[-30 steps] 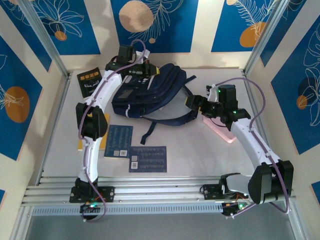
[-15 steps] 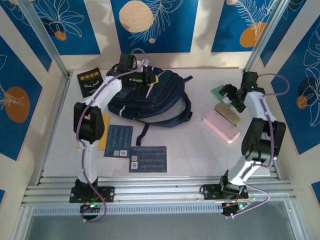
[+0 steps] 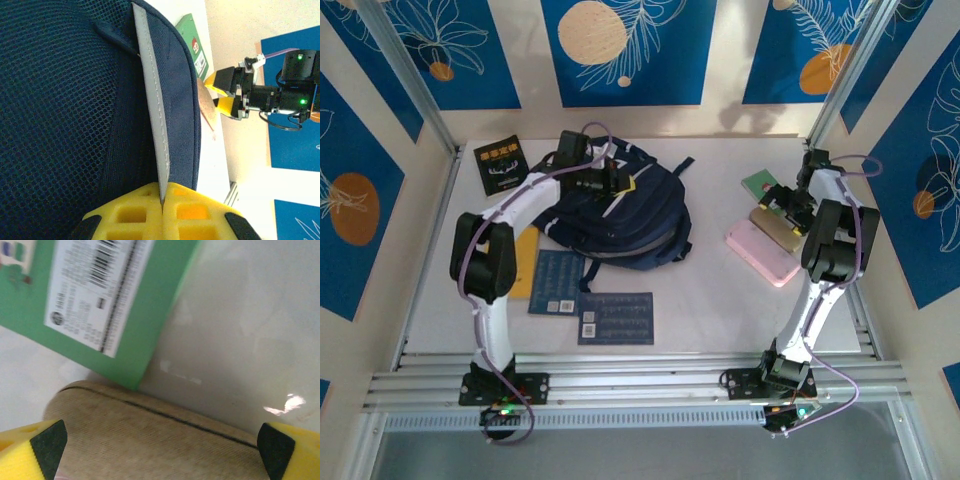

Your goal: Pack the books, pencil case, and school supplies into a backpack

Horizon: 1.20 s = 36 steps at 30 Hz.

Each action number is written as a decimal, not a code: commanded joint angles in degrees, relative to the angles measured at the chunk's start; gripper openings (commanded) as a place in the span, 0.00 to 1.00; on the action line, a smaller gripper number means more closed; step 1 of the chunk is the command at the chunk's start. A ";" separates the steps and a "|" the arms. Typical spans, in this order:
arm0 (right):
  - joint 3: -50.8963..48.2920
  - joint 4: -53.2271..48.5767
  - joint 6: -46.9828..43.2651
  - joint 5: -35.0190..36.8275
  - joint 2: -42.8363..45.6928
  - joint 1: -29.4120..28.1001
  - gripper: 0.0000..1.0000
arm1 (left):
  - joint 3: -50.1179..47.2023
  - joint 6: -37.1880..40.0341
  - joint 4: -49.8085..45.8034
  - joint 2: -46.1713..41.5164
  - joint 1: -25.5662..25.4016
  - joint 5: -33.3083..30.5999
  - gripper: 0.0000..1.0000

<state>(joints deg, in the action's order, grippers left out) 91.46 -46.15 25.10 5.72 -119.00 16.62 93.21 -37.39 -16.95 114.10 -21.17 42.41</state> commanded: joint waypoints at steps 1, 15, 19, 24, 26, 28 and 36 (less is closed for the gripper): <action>0.26 -4.10 -1.70 -2.86 -0.62 0.96 1.00 | -0.17 0.78 3.35 -4.12 -0.65 0.62 0.00; -15.09 1.33 1.44 -10.32 9.30 -2.13 1.00 | 0.30 -0.57 4.56 -3.78 -1.62 2.50 0.00; -20.07 3.38 3.44 -10.11 12.73 -3.83 1.00 | 0.74 -0.46 4.25 -3.68 -1.65 2.93 0.00; -24.02 5.45 7.10 -13.03 16.88 -3.58 1.00 | 0.70 -0.87 4.70 -3.63 -1.67 3.28 0.00; -26.47 7.57 10.27 -15.59 19.13 -2.60 0.99 | 0.67 -1.01 4.82 -3.64 -1.72 3.38 0.00; -29.44 9.81 13.92 -18.32 21.59 -1.50 1.00 | 0.75 -0.93 4.81 -3.79 -1.75 3.47 0.00; -42.68 17.30 22.61 -25.38 30.10 -3.25 1.00 | 1.10 -0.81 4.73 -3.55 -1.82 3.80 0.00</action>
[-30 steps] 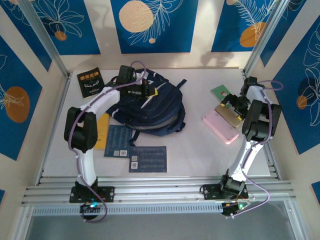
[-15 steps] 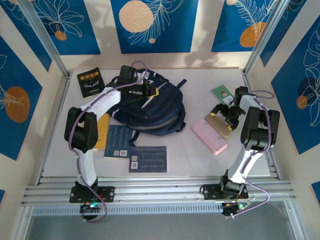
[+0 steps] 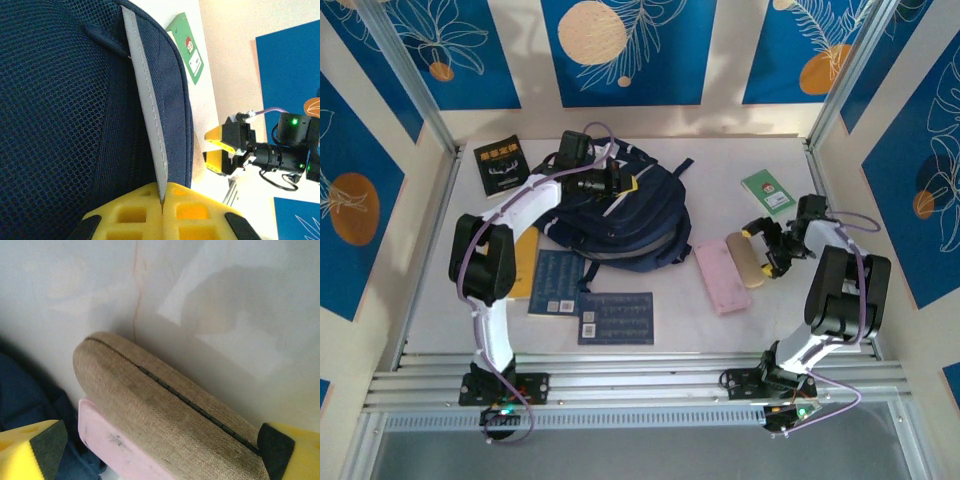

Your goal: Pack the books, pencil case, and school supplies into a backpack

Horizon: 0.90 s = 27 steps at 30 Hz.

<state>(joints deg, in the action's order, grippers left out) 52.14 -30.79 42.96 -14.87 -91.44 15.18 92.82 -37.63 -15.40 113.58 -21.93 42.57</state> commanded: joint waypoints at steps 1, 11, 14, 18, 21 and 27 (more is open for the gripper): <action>-4.68 1.95 4.83 -3.67 3.81 -3.17 1.00 | 1.49 -0.47 3.05 -3.02 -1.08 3.66 0.00; 3.58 -11.02 -6.66 18.28 2.23 -14.29 0.99 | 1.58 -0.47 3.01 -2.58 -1.04 3.84 0.00; 6.66 -13.61 -8.23 21.94 -1.23 -16.64 1.00 | 1.64 -0.37 2.85 -2.60 -1.01 3.84 0.00; 6.32 -12.27 -8.34 21.54 -2.72 -16.12 0.94 | 1.82 0.00 2.35 -2.67 -1.04 3.84 0.00; 5.56 -11.35 -7.69 20.72 -2.98 -15.24 0.88 | 1.93 0.12 2.12 -2.71 -1.01 3.75 0.00; 3.26 -9.21 -7.43 18.59 -3.34 -14.31 0.78 | 2.02 -0.04 2.17 -2.41 -1.05 3.84 0.00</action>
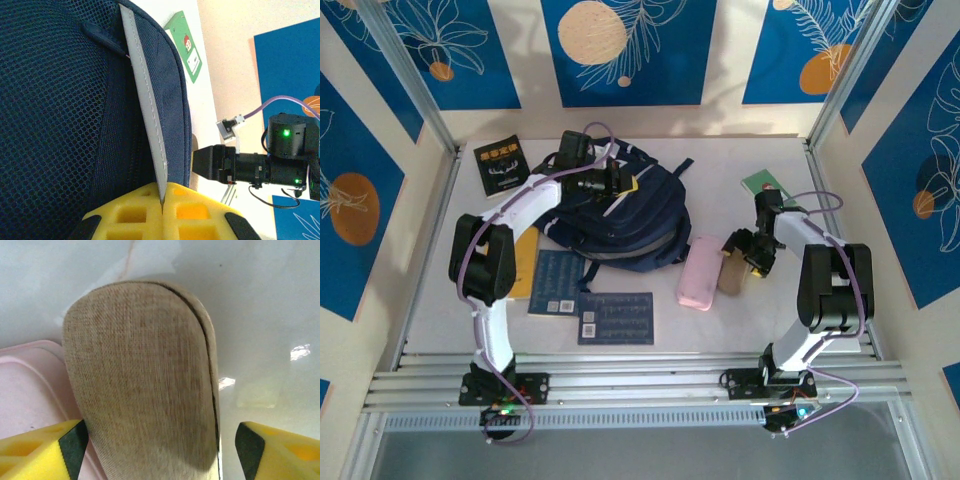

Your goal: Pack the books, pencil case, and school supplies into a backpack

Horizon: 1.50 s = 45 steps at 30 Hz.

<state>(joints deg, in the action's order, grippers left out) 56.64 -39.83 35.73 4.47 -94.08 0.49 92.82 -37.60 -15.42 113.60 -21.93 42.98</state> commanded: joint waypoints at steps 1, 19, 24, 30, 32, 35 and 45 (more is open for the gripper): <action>-1.51 -0.07 -0.23 -0.77 -0.88 0.39 0.77 | 2.02 -0.12 2.29 -2.42 -1.03 3.47 0.00; -0.83 -1.21 -1.59 -0.34 -2.77 0.35 0.61 | 2.94 -0.63 2.51 -1.79 -1.07 4.04 0.00; -1.27 -2.12 0.51 1.33 2.14 0.72 0.59 | 6.58 0.44 -0.54 -1.42 -0.93 5.28 0.00; -0.96 -3.15 3.17 2.93 11.22 1.09 0.50 | 15.40 2.00 -7.96 -0.81 -0.93 3.95 0.00; -0.09 -3.85 3.78 3.67 14.41 1.09 0.47 | 19.40 3.01 -11.41 0.03 -0.96 4.00 0.00; 1.37 -4.03 3.94 3.63 19.30 0.17 0.44 | 23.01 4.61 -14.91 0.40 -0.92 3.78 0.00; 4.16 7.87 6.95 -11.19 23.09 -9.14 0.44 | 31.29 9.92 -22.03 3.12 -0.65 7.34 0.00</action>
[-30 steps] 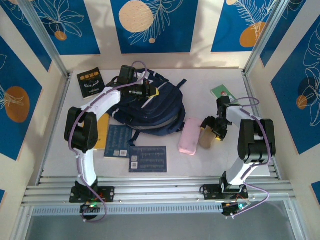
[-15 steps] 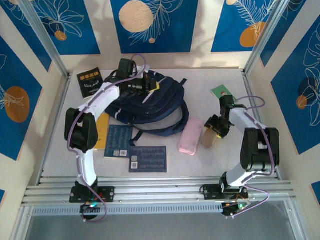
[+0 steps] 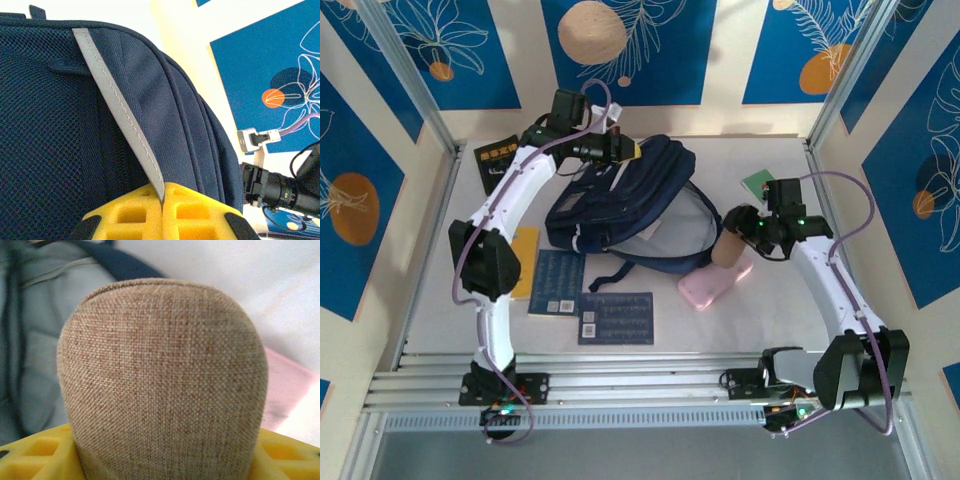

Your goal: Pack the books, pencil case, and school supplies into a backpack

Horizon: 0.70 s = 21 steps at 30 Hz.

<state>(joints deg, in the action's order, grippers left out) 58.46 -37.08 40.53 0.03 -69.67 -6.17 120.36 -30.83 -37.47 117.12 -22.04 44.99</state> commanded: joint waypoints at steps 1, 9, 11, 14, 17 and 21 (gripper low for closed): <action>3.11 6.85 2.55 -8.62 -2.77 -3.70 0.44 | 3.82 3.22 0.33 -0.42 -0.48 5.88 0.00; 7.84 21.98 14.12 -14.77 -16.81 -10.52 0.44 | 5.48 3.19 1.98 0.21 -0.03 8.89 0.00; 9.15 26.56 17.06 -14.72 -20.63 -12.14 0.43 | 5.76 2.47 2.95 0.47 0.01 9.87 0.00; 12.25 32.91 20.53 -15.19 -26.95 -15.02 0.43 | 6.63 2.35 2.84 0.74 0.16 10.41 0.00; 17.26 34.98 21.72 -14.80 -34.13 -17.87 0.43 | 6.96 2.01 3.15 1.00 0.49 10.86 0.00; 22.97 38.99 25.48 -14.80 -43.20 -20.46 0.43 | 7.26 0.90 4.35 1.18 1.10 11.53 0.00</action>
<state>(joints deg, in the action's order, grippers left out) 78.46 -3.62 61.87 -13.43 -109.43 -25.02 123.59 -29.02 -38.63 119.20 -21.45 49.93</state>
